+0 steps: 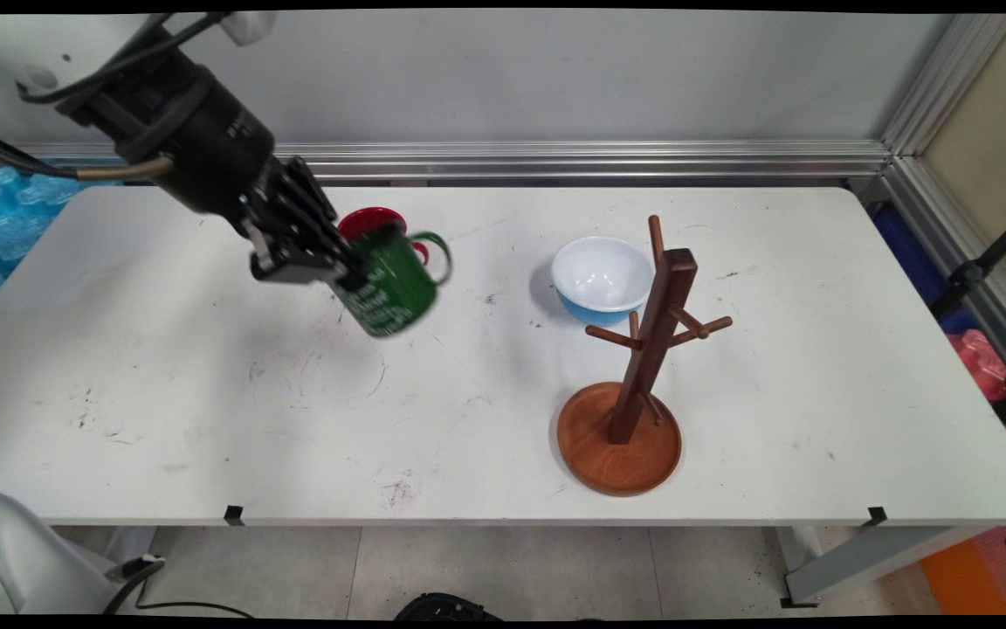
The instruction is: Place the picked object on the table
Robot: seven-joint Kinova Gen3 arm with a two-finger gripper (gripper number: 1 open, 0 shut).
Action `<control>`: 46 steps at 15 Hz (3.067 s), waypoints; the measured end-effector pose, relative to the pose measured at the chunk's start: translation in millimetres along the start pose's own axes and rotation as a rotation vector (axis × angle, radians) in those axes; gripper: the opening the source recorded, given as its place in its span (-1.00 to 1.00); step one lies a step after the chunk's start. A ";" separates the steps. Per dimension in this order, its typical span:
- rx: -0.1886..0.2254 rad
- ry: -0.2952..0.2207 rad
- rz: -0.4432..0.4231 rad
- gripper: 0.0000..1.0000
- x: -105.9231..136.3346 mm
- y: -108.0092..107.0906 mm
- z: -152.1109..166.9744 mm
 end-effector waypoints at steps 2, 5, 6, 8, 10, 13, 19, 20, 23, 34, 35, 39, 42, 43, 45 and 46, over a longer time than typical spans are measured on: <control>0.056 -0.048 0.027 -1.00 -8.9 -15.7 -2.4; 0.120 -0.102 0.050 -1.00 -19.0 -31.8 -0.5; 0.138 -0.121 0.058 -1.00 -22.3 -36.3 1.8; 0.172 -0.163 0.075 -1.00 -31.4 -43.9 9.1; 0.191 -0.195 0.092 -1.00 -38.8 -48.3 16.6; 0.204 -0.235 0.120 -1.00 -49.1 -52.7 28.8; 0.204 -0.307 0.190 -1.00 -74.1 -59.5 60.4; 0.201 -0.313 0.200 -1.00 -77.2 -60.1 64.9; 0.192 -0.330 0.237 -1.00 -87.3 -62.7 83.6; 0.159 -0.329 0.300 -1.00 -101.8 -65.7 135.6; 0.157 -0.327 0.302 -1.00 -102.6 -65.9 139.9; 0.149 -0.319 0.307 1.00 -105.3 -66.6 153.7; 0.139 -0.315 0.306 1.00 -107.5 -65.9 160.7; 0.136 -0.313 0.305 1.00 -108.0 -65.7 162.2; 0.132 -0.308 0.305 1.00 -108.3 -65.3 163.6; 0.130 -0.305 0.305 1.00 -108.2 -65.0 163.5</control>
